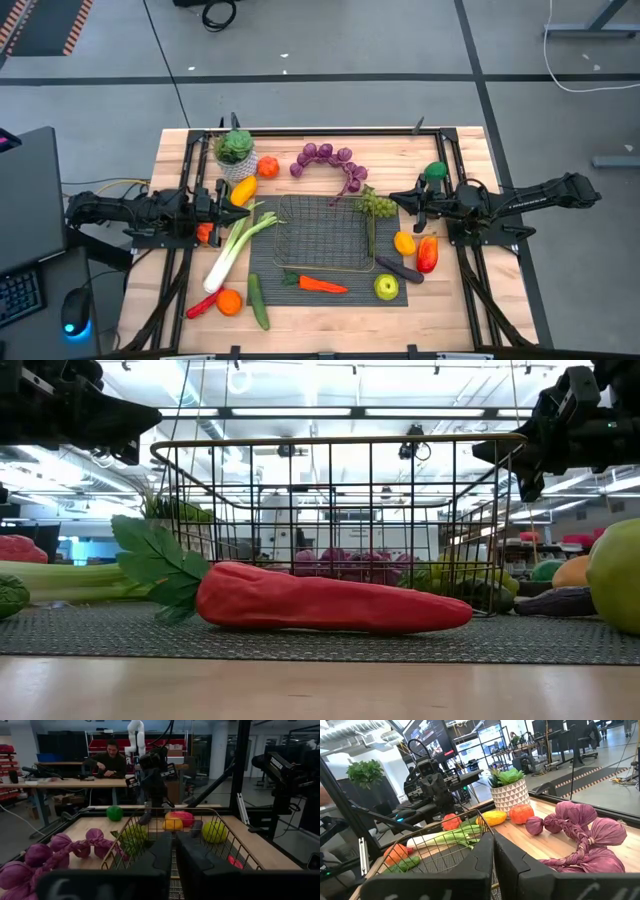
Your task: Build produce basket
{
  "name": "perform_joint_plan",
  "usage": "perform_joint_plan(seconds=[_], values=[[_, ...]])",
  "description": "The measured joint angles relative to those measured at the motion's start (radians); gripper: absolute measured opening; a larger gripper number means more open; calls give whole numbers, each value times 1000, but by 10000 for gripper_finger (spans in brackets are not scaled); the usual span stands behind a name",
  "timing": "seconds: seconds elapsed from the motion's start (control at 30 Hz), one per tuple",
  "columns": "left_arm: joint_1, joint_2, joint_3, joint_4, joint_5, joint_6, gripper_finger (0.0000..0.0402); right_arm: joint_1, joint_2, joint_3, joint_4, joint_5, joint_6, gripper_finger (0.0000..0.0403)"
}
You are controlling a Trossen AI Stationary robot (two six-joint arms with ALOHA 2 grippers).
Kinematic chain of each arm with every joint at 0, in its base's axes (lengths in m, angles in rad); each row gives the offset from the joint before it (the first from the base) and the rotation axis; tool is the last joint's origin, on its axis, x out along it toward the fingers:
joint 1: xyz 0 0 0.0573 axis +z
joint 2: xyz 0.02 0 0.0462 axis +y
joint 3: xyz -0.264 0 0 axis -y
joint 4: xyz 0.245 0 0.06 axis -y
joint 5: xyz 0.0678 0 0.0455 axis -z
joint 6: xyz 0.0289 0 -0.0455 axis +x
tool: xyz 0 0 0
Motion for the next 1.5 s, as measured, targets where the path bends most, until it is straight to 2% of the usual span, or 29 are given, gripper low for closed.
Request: perform_joint_plan(seconds=[0.97,1.17,1.23,1.27,1.33,1.43,1.5], values=[[0,2,0,-1,0,4,32,0,0,0,0,0,0,20],[1,2,0,-2,-11,280,35,0,0,0,0,0,0,20],[1,2,0,6,-11,312,32,0,0,0,0,0,0,20],[1,2,0,39,-10,278,31,0,0,0,0,0,0,20],[1,4,0,197,2,109,30,0,0,0,0,0,0,20],[14,28,16,453,-93,13,31,0,0,0,0,0,0,20],[18,48,79,456,-162,-19,34,0,0,0,0,0,0,20]])
